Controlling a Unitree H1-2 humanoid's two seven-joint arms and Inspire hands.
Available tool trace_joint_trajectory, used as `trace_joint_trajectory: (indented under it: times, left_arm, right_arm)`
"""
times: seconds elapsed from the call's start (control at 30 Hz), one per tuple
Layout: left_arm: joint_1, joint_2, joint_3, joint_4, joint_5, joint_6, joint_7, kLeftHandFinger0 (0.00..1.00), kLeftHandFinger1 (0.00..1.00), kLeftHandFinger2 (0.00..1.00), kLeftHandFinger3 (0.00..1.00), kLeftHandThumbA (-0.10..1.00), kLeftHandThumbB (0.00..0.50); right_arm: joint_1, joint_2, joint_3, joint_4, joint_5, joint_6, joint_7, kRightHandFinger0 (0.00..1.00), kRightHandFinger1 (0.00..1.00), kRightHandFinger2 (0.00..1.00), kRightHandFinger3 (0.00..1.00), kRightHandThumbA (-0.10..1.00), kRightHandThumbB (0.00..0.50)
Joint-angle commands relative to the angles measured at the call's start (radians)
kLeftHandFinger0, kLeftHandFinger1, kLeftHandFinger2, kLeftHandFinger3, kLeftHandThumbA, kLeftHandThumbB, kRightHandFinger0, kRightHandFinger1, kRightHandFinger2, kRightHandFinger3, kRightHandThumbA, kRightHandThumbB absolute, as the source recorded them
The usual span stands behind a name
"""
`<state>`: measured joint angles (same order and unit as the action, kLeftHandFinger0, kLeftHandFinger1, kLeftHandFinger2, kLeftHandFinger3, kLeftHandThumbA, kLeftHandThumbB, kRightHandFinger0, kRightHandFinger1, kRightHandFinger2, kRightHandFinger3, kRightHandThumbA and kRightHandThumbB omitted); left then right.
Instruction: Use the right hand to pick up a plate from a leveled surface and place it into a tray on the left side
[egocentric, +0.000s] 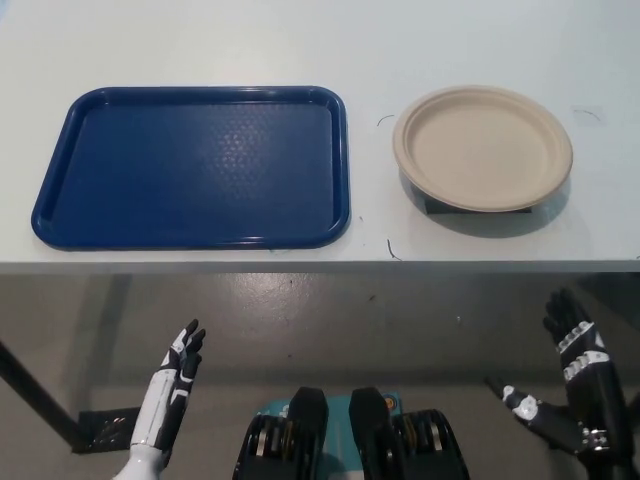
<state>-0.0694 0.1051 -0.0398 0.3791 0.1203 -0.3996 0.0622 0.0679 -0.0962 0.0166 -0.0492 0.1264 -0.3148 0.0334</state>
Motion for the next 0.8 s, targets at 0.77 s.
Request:
trace_joint_trajectory:
  times: [0.77]
  left_arm:
    - [-0.005,0.029,-0.034,-0.054,0.023,-0.070,0.033,1.00,1.00,1.00,1.00,1.00,0.500]
  right_arm:
    - [-0.247,0.008,-0.140,-0.118,1.168,0.654,-0.045,1.00,1.00,1.00,1.00,1.00,0.450]
